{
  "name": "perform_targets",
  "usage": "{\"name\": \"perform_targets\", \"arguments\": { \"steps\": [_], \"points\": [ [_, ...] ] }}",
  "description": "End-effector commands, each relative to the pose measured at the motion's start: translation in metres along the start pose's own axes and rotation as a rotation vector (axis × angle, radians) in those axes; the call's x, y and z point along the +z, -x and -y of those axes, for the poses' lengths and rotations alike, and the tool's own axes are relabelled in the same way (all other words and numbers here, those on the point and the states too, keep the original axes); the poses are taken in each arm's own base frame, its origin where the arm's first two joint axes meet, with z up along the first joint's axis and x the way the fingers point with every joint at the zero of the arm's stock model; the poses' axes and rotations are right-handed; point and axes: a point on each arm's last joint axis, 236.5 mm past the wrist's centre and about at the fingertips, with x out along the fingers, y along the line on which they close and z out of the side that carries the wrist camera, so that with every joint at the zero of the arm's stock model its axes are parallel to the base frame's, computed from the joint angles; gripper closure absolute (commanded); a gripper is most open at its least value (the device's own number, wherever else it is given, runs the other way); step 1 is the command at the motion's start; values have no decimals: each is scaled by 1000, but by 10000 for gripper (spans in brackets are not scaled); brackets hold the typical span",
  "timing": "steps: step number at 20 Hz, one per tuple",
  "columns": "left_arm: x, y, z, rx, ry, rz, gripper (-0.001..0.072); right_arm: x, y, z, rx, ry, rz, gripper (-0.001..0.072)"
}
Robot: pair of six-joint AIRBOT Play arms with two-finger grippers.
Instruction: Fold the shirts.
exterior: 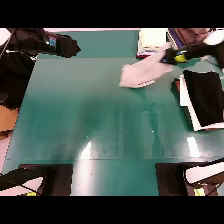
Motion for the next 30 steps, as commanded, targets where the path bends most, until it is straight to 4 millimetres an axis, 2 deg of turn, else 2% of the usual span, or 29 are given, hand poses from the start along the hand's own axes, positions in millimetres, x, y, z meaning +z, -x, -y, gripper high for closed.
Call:
{"name": "perform_targets", "arguments": {
  "steps": [1, 2, 4, 7, 10, 13, 16, 18, 21, 25, 28, 30],
  "points": [
    [0, -3, 14, -24, -16, 3, 687, 16, 64, 96, -130, -151, 115, 696],
    [0, -3, 14, -24, -16, 3, 687, 20, 76, 118, -160, -183, 152, 695],
    [0, -3, 14, -24, -6, 3, 687, 30, 96, 148, -207, -222, 229, 695],
    [0, -3, 14, -25, 10, 2, 687, 47, 117, 172, -255, -238, 329, 696],
    [-1, -3, 14, -25, 17, 0, 687, 84, 147, 168, -287, -191, 465, 695],
    [-5, -3, 15, -27, 17, -19, 687, 117, 187, 150, -305, -124, 581, 695],
    [-5, -3, 15, -27, 17, -20, 687, 131, 215, 133, -313, -77, 632, 695],
    [-8, -3, 15, -28, 17, -29, 686, 128, 222, 124, -313, -67, 631, 695],
    [-17, -2, 16, -31, 16, -69, 687, 102, 229, 135, -414, -56, 574, 696],
    [-23, -2, 16, -33, 14, -93, 686, 48, 233, 143, -445, -121, 480, 696],
    [-23, -2, 16, -33, 8, -95, 686, -5, 234, 146, -453, -191, 390, 696],
    [-23, -2, 16, -33, 8, -94, 687, -49, 229, 148, -460, -249, 312, 695]
  ]
}}
